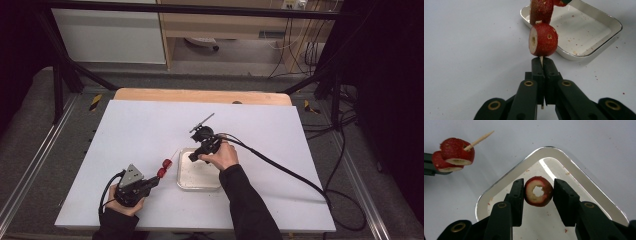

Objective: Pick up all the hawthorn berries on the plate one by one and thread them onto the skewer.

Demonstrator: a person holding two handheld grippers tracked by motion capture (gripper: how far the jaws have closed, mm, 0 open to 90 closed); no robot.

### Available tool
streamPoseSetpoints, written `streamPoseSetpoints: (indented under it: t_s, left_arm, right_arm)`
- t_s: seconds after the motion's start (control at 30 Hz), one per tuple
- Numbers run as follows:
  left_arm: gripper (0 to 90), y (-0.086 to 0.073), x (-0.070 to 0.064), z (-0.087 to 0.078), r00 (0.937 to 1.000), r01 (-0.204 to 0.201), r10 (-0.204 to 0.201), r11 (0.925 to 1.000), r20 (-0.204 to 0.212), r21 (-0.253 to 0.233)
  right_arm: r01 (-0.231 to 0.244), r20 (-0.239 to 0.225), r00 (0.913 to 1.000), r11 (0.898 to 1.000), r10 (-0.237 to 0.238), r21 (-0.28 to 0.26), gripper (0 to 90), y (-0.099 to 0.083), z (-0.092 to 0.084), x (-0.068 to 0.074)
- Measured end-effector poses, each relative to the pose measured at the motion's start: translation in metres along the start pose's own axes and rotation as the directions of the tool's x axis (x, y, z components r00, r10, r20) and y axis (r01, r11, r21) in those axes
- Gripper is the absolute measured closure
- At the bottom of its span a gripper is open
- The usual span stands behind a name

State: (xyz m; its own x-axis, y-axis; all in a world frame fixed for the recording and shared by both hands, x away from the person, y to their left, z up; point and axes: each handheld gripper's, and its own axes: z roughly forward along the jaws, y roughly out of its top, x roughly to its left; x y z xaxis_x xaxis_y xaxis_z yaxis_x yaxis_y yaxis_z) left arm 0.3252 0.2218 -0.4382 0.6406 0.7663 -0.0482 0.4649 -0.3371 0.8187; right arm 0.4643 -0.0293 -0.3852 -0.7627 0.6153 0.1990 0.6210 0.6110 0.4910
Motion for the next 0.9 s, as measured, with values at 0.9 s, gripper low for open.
streamPoseSetpoints:
  t_s: [0.9]
  left_arm:
    - [88.5,0.003,-0.027,0.001,0.9991,0.035,-0.034,0.9981,0.023,-0.051]
  right_arm:
    - [-0.357,-0.297,0.9289,0.747,0.221,-0.561,62.0,-0.077,-0.023,-0.003]
